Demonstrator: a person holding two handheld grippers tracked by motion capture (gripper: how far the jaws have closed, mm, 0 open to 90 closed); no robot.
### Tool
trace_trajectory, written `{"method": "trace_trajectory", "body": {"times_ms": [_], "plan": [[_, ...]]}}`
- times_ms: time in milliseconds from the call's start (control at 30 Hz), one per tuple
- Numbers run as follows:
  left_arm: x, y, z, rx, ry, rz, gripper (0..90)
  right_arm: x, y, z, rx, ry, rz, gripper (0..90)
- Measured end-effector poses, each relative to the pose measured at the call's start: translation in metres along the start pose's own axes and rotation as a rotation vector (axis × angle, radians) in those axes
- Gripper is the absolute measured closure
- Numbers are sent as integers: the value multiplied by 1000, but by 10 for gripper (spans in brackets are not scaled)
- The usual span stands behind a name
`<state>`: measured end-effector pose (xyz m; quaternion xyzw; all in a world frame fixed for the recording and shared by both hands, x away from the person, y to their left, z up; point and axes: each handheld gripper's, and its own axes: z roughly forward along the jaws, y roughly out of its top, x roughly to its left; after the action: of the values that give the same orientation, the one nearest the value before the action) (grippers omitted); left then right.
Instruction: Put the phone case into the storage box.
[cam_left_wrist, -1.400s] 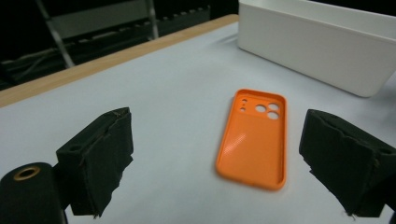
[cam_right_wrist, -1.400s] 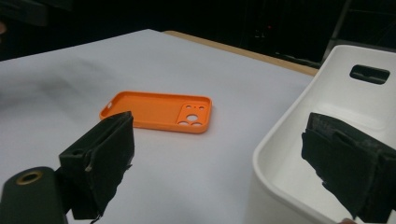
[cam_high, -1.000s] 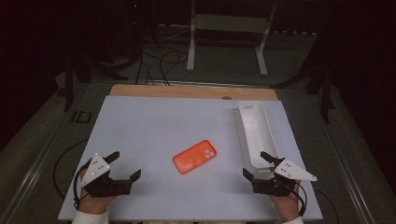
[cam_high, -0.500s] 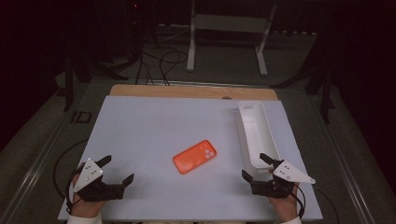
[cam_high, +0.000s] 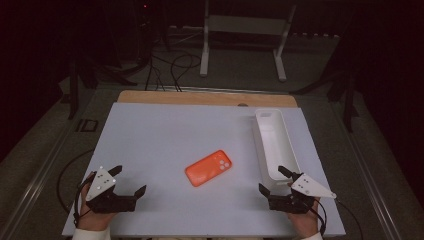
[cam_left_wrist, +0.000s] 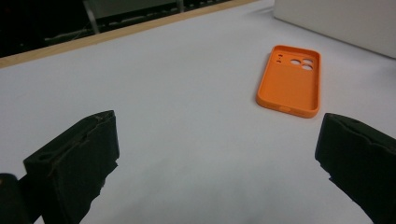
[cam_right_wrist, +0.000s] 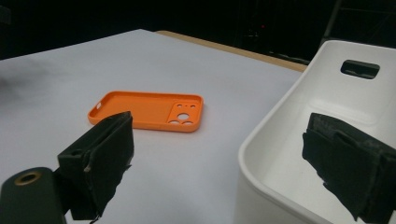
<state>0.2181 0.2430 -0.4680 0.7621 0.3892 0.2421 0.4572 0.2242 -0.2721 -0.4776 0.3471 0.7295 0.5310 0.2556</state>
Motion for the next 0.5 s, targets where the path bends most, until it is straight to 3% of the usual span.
{"method": "trace_trajectory", "body": {"times_ms": [200,233,500], "plan": [[-2,9,6,44,-10,11,4,0,0,0,-2,-6,5,89],[-5,15,11,67,-10,35,4,0,0,0,-2,-6,5,89],[-13,33,34,120,-31,84,1,-1,0,1,2,-8,7,89]]}}
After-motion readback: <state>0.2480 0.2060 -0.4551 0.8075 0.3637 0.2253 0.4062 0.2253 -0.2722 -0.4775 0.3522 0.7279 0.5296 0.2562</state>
